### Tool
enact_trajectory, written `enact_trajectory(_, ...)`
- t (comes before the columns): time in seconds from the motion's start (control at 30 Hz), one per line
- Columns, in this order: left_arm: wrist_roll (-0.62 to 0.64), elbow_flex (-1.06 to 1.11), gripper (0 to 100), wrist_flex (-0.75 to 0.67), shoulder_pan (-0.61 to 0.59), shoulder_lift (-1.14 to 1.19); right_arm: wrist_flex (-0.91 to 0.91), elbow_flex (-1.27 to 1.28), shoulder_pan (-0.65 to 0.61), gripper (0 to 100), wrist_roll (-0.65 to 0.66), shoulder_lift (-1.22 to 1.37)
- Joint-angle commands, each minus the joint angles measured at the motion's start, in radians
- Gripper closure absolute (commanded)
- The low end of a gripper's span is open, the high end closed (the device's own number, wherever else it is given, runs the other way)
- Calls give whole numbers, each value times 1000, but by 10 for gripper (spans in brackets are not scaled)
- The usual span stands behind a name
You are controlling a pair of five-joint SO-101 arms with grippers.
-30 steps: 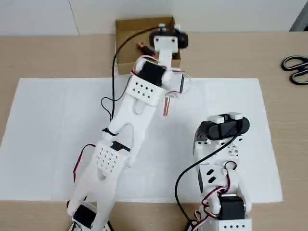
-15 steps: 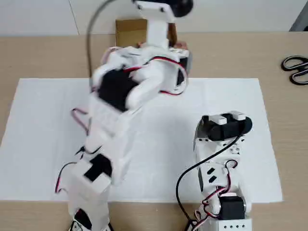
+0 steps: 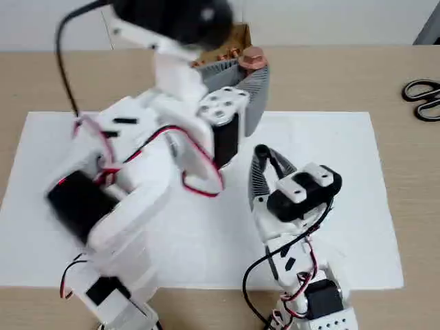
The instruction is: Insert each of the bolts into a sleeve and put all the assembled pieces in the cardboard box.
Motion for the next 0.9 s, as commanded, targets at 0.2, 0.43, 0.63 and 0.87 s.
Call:
enact_trajectory(0.2, -38, 35, 994, 11, -2, -344, -237, 97, -27, 994, 155, -16)
enact_trajectory(0.43, -107, 504, 994, 6, -2, -566, -354, 120, -73, 994, 321, -16)
enact_trajectory(0.63, -104, 842, 994, -97, -44, -652, -354, 127, -188, 994, 334, -16)
enact_trajectory(0.87, -98, 1225, 994, -565, -158, -698, -354, 127, -226, 994, 331, -16)
